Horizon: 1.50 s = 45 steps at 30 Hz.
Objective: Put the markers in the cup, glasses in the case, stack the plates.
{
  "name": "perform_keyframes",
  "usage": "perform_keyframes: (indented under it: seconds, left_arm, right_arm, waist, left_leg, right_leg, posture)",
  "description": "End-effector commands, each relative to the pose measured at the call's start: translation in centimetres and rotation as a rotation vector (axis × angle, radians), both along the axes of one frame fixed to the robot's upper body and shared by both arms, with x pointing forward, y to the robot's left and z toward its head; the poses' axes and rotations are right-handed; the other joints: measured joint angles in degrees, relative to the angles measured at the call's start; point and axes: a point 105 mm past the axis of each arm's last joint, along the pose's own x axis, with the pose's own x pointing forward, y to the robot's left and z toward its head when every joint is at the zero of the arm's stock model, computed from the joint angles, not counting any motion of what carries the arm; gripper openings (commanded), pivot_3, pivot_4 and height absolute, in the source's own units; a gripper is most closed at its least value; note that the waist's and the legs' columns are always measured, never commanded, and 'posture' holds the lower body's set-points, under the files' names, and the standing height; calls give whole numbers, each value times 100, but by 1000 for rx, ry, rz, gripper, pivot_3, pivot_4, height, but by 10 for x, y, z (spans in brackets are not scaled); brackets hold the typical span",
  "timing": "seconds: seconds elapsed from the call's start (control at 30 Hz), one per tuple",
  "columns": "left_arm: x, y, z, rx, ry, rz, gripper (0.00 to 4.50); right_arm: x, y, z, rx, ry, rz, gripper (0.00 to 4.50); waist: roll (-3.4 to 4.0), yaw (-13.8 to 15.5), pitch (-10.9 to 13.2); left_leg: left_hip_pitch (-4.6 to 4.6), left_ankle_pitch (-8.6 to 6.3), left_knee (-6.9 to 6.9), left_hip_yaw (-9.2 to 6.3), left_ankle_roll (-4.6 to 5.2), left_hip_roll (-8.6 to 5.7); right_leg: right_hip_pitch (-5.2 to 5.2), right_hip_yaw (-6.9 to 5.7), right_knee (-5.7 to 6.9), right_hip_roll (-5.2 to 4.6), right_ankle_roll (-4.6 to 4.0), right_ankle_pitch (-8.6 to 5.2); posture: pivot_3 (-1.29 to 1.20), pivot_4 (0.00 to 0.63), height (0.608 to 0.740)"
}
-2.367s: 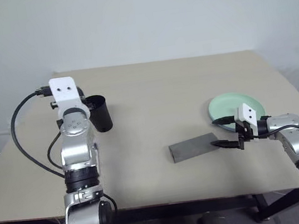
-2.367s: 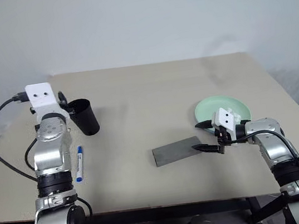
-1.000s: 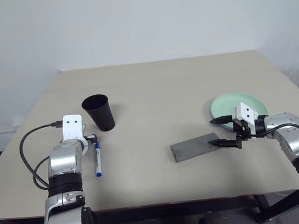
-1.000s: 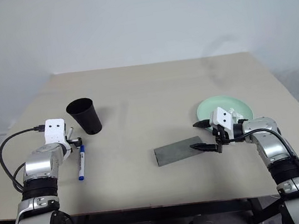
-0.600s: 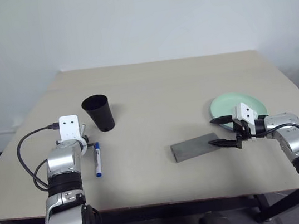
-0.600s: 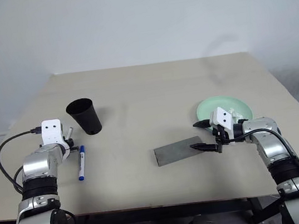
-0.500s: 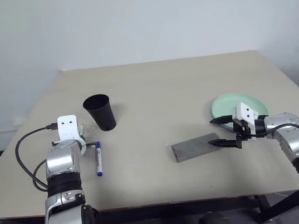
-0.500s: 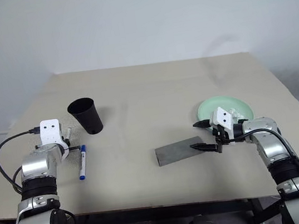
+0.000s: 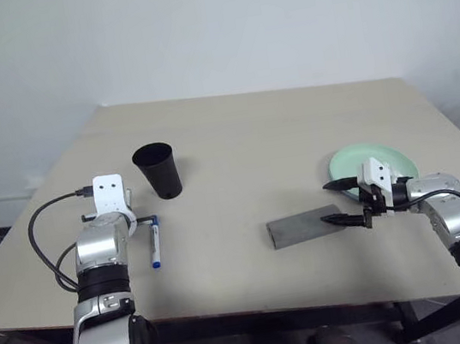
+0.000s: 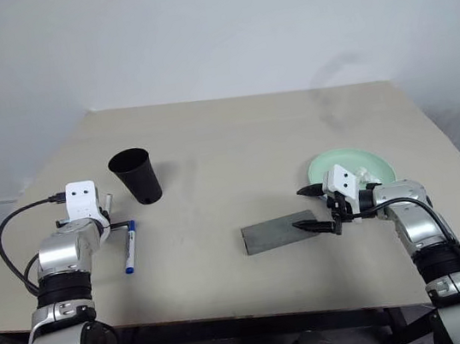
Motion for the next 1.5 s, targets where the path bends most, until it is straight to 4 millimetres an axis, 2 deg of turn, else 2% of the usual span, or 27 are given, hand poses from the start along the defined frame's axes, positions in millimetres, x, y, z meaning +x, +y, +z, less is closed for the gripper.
perform_keyframes:
  seconds: [0.03,0.27,0.47,0.57,0.73,1.1,1.13,1.2,1.4,1.5]
  left_arm:
    - [8,2,28,102,-98,-19,11]
    - [11,3,38,124,-140,-17,11]
    - [10,4,35,100,-122,-7,11]
    - [10,2,32,59,-129,-4,624]
    - [9,1,20,17,-57,5,2294]
    - [2,-8,3,-131,12,29,2294]
    - [1,-8,4,-130,13,32,1920]
    - [0,-9,4,-130,13,31,1767]
    - [-3,-17,4,-140,18,26,120]
    - [-4,-17,6,-141,7,36,119]
  right_arm:
    - [4,-2,13,7,-51,0,4290]
    - [4,-2,13,6,-51,2,4290]
    - [4,-2,13,4,-50,4,4290]
    - [4,-2,13,4,-50,2,4290]
    - [4,-2,13,4,-52,2,4290]
    - [3,-3,13,3,-52,-2,4290]
    - [3,-3,13,3,-52,-3,4290]
    - [3,-2,13,3,-52,-2,4290]
    - [4,-2,13,3,-51,1,4290]
    - [4,-2,13,2,-51,3,4290]
  waist:
    - [0,5,0]
    - [0,10,0]
    - [0,10,0]
    - [0,10,0]
    - [-1,10,0]
    - [0,10,0]
    - [-1,9,0]
    - [-1,9,0]
    - [0,9,0]
    - [-1,9,0]
  left_leg:
    - [-1,0,0,0,0,0]
    - [-8,0,-6,0,0,0]
    - [-9,0,-10,0,0,0]
    - [-9,0,-10,0,0,0]
    - [-9,0,-10,0,0,0]
    - [-8,0,-9,0,0,0]
    - [-8,0,-9,1,0,0]
    - [-8,0,-9,1,-1,0]
    - [-9,0,-10,1,-1,0]
    - [-8,0,-10,1,-2,0]
  right_leg:
    - [-1,-1,-1,0,0,0]
    - [-11,-2,-4,-2,-1,0]
    - [-13,-5,-5,-2,-2,1]
    - [-13,-6,-6,-2,-2,1]
    - [-12,-7,-6,-1,-2,1]
    - [-10,-12,-6,-1,-2,1]
    - [-11,-11,-6,-1,-2,1]
    - [-11,-11,-6,-1,-2,1]
    - [-12,-11,-6,-1,-2,1]
    - [-12,-11,-5,-1,-3,1]
  posture:
    - [0,0,739]
    - [0,0,739]
    - [0,0,739]
    - [0,0,739]
    - [0,0,739]
    - [0,0,739]
    - [0,0,739]
    - [0,0,739]
    - [0,0,739]
    - [0,0,739]
